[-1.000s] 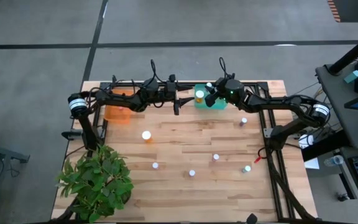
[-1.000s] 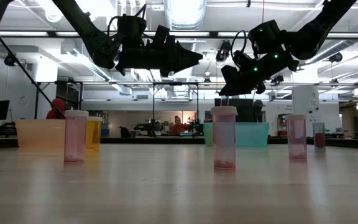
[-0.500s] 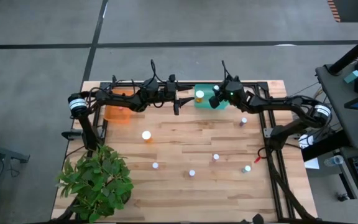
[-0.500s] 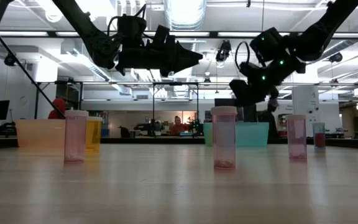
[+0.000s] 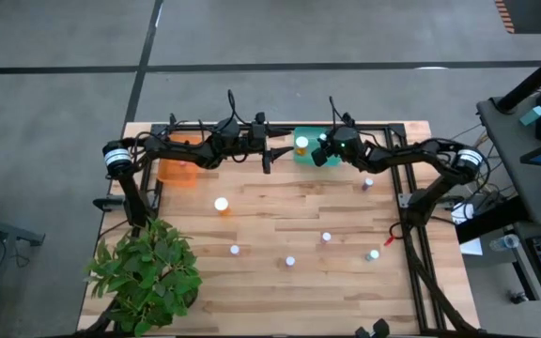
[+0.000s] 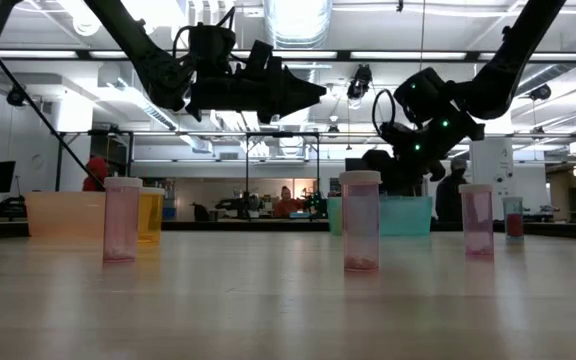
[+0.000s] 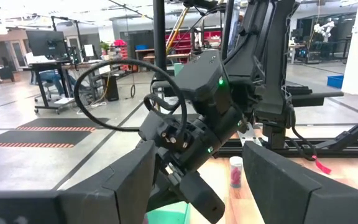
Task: Pick and place medicine bottles into bin by pill shape (circle, oval)
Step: Put the blue capsule bottle into the green bin
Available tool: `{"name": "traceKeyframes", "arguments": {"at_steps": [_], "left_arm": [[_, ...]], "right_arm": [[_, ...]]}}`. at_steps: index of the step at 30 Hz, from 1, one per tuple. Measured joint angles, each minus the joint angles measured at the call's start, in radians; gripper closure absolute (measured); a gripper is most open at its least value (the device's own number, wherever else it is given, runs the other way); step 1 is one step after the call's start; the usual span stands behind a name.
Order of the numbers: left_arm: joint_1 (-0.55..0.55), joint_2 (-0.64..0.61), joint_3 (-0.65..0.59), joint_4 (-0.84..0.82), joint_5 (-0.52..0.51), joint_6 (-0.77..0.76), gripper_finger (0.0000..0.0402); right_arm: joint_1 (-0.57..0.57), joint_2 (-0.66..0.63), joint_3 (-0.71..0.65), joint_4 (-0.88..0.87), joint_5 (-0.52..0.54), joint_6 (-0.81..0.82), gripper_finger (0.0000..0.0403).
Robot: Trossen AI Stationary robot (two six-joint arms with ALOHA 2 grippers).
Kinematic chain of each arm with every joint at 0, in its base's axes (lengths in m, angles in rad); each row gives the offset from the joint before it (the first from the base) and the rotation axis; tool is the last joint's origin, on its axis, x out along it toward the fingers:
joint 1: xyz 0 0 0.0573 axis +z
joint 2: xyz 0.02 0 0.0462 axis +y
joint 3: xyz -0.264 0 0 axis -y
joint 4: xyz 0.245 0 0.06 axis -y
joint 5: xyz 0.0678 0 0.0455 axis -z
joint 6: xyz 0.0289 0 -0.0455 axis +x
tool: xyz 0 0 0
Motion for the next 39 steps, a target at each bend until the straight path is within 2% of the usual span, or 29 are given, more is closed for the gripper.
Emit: {"name": "traceKeyframes", "arguments": {"at_steps": [39], "left_arm": [[0.000, 0.000, 0.000, 0.000, 0.000, 0.000, 0.0178]], "right_arm": [[-0.002, 0.032, -0.003, -0.013, 0.010, 0.024, 0.0296]]}}
